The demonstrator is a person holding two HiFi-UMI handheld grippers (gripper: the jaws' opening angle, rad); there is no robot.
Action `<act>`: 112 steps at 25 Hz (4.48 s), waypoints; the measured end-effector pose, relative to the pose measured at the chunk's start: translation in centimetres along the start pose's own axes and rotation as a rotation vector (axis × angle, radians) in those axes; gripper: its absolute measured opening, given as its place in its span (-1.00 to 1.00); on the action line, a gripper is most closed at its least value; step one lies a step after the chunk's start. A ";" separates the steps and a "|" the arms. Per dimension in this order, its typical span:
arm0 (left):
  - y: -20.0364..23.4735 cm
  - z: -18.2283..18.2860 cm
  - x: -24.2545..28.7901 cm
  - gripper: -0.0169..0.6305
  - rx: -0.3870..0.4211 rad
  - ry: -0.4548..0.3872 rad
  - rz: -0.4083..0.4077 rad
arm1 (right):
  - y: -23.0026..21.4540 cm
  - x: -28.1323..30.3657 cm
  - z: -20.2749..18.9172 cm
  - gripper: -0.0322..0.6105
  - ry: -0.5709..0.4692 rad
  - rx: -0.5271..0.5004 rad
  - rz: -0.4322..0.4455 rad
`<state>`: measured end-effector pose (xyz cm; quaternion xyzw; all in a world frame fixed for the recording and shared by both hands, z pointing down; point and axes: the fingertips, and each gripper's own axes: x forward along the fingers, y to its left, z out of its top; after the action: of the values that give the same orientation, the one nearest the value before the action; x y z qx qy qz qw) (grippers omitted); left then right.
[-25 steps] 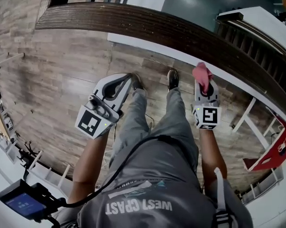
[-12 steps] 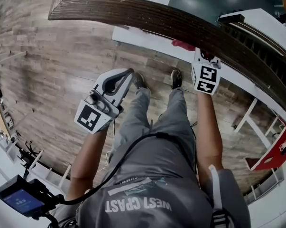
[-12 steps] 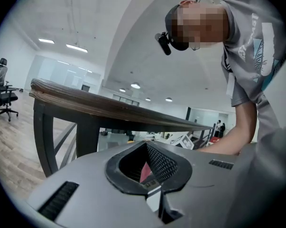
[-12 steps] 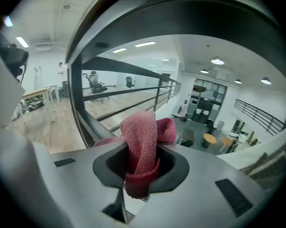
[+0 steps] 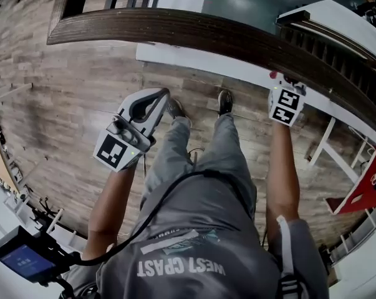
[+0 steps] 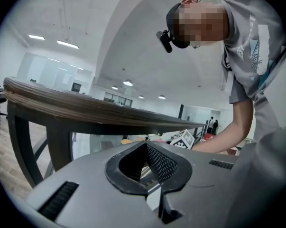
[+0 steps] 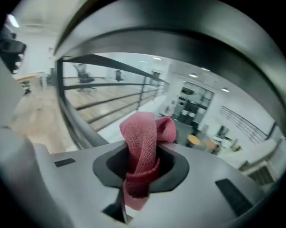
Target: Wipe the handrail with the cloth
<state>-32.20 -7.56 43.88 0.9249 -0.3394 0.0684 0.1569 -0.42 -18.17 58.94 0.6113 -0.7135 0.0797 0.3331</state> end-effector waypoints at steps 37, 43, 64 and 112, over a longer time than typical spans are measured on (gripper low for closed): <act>-29.1 -0.2 7.7 -0.95 0.009 -0.032 -0.013 | -28.1 -9.2 -15.4 -0.71 0.025 0.127 -0.103; -39.9 0.5 21.0 -0.95 0.066 -0.039 -0.075 | -31.2 -9.0 -16.5 -0.71 -0.059 0.087 0.111; -61.1 1.9 45.3 -0.95 0.081 0.067 -0.149 | -76.4 -16.1 -39.6 -0.71 0.025 0.138 -0.161; -38.3 16.3 17.9 -0.95 0.147 -0.144 -0.096 | -42.0 -25.1 2.0 -0.71 -0.126 0.221 0.060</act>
<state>6.61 3.66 23.37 0.9516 -0.2992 0.0190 0.0669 38.44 -8.69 30.72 0.6266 -0.7377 0.1293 0.2156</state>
